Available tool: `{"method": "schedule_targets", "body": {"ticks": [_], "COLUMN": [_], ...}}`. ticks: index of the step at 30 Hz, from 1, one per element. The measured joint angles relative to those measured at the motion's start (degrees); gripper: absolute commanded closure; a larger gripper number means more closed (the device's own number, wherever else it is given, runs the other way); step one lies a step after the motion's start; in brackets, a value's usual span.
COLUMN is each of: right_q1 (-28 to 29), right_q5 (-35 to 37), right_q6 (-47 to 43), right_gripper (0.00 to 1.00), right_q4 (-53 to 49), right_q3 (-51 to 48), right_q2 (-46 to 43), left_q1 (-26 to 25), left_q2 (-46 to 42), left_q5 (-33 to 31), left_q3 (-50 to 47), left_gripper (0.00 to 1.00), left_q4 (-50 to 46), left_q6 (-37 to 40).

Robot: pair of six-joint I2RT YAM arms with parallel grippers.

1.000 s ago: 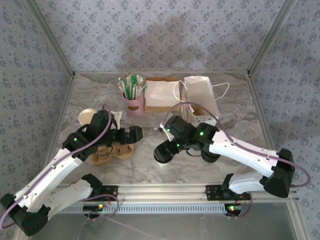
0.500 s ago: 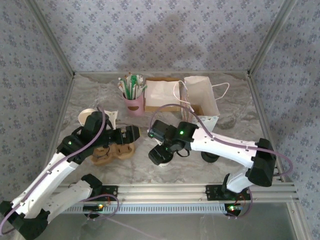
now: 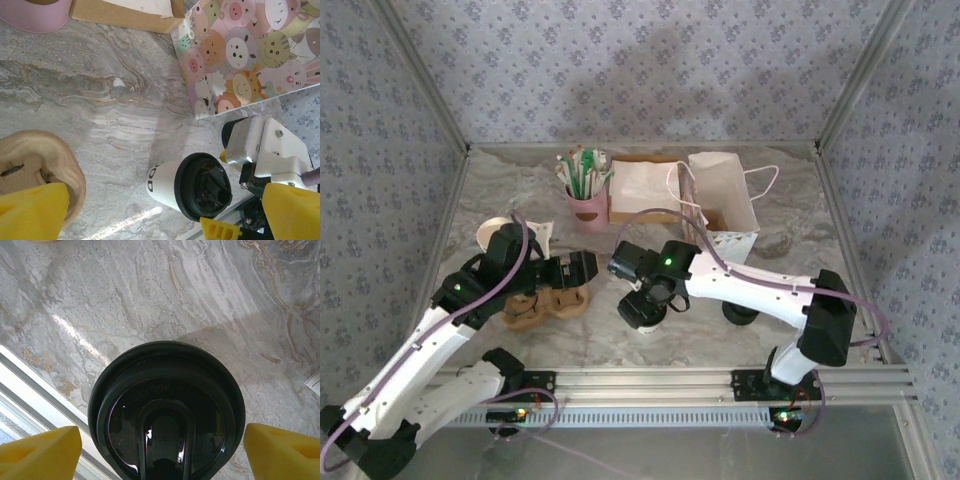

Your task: Pack the takeout coffee

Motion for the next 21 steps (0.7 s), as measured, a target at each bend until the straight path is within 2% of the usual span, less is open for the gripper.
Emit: {"method": "schedule_targets", "body": {"ticks": [15,21], "right_q1": [0.0,0.0], "right_q5": [-0.2,-0.3], "right_q6": [0.0,0.0], "right_gripper": [0.16,0.2], "right_q4": [-0.1,-0.1], "right_q3": [0.4,0.6], "right_q2": [2.8,3.1], "left_q1": [0.1,0.2], "left_q2": [-0.2,-0.5], "left_q5": [0.0,0.0], "left_q3": [0.0,0.0], "left_gripper": [0.01,0.0], "left_q4": [-0.9,-1.0], "left_q6": [0.0,0.0]}}
